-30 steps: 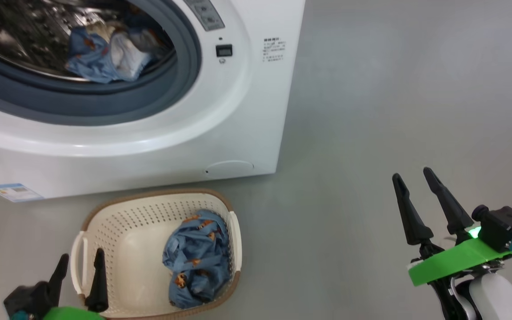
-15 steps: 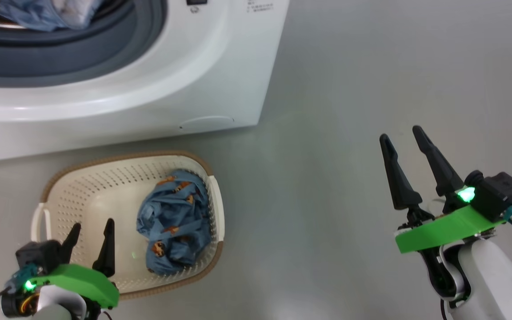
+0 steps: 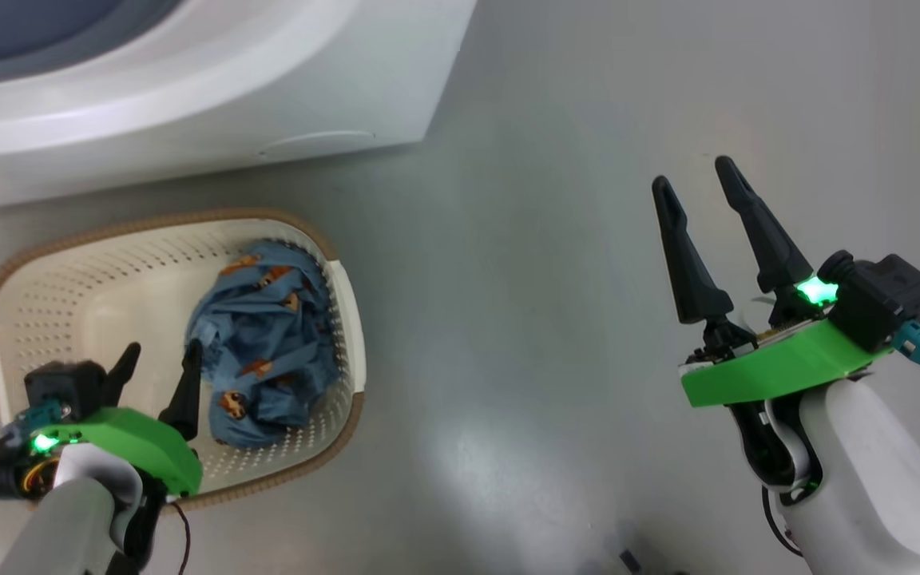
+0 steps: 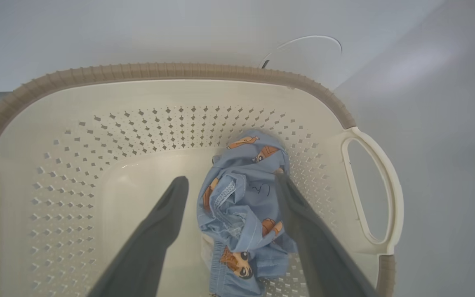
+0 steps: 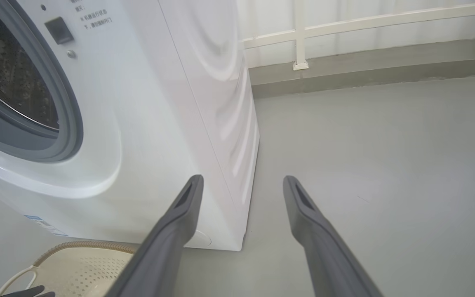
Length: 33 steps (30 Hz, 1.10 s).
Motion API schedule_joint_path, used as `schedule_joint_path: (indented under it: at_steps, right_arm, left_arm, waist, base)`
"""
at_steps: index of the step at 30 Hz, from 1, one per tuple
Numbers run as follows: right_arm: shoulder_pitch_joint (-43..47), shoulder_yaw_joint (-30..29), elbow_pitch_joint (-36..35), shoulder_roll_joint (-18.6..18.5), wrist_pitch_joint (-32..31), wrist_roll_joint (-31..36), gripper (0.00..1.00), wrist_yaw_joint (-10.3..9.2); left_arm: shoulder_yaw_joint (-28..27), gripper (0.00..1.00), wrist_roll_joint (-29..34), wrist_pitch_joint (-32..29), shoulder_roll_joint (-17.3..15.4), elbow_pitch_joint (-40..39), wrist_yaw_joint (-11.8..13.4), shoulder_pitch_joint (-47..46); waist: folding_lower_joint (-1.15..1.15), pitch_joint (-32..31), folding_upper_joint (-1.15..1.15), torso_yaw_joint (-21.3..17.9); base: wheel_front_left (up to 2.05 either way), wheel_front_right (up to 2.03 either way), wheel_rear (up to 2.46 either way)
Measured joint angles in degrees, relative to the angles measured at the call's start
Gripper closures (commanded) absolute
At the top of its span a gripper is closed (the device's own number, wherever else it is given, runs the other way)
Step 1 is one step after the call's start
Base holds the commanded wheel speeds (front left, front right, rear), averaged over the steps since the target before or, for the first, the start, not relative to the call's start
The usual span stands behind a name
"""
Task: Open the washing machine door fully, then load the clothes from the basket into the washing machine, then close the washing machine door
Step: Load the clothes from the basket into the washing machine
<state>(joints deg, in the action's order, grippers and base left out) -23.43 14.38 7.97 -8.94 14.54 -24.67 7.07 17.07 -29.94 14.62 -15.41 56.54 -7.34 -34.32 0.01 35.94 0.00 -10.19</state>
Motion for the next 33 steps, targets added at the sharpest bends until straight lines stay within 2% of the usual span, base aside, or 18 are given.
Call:
schedule_joint_path:
  at_steps: [8, 17, 24, 33]
  right_arm:
    - [-2.7, 0.6, -0.6, 0.7, 0.0, 0.1, 0.00, 0.00]
    - [-4.5, 2.0, -1.3, 1.6, 0.0, 0.5, 0.00, 0.00]
    - [-5.7, 2.2, -1.8, 1.7, 0.0, 0.5, 0.00, 0.00]
    - [-6.5, 3.1, -1.9, 2.1, 0.0, 0.6, 0.00, 0.00]
  left_arm:
    - [6.6, 0.00, -3.5, -0.1, -1.5, 5.2, -0.2, -5.4]
    - [13.1, 0.00, -7.9, -3.5, -3.6, 8.5, -0.2, -9.0]
    - [17.4, 0.00, -12.0, -6.6, -5.1, 8.6, -0.2, -10.1]
    - [23.7, 0.00, -18.9, -9.3, -7.4, 4.6, -0.2, -11.7]
  waist:
    - [0.00, 4.9, 0.00, -1.5]
    - [0.00, 8.9, 0.00, -3.3]
    - [-0.01, 11.1, 0.00, -4.4]
    - [0.00, 13.6, 0.00, -5.2]
  base:
    - [0.00, 0.00, 0.00]
    - [0.00, 0.00, 0.00]
    - [0.00, 0.00, 0.00]
    - [0.00, 0.00, 0.00]
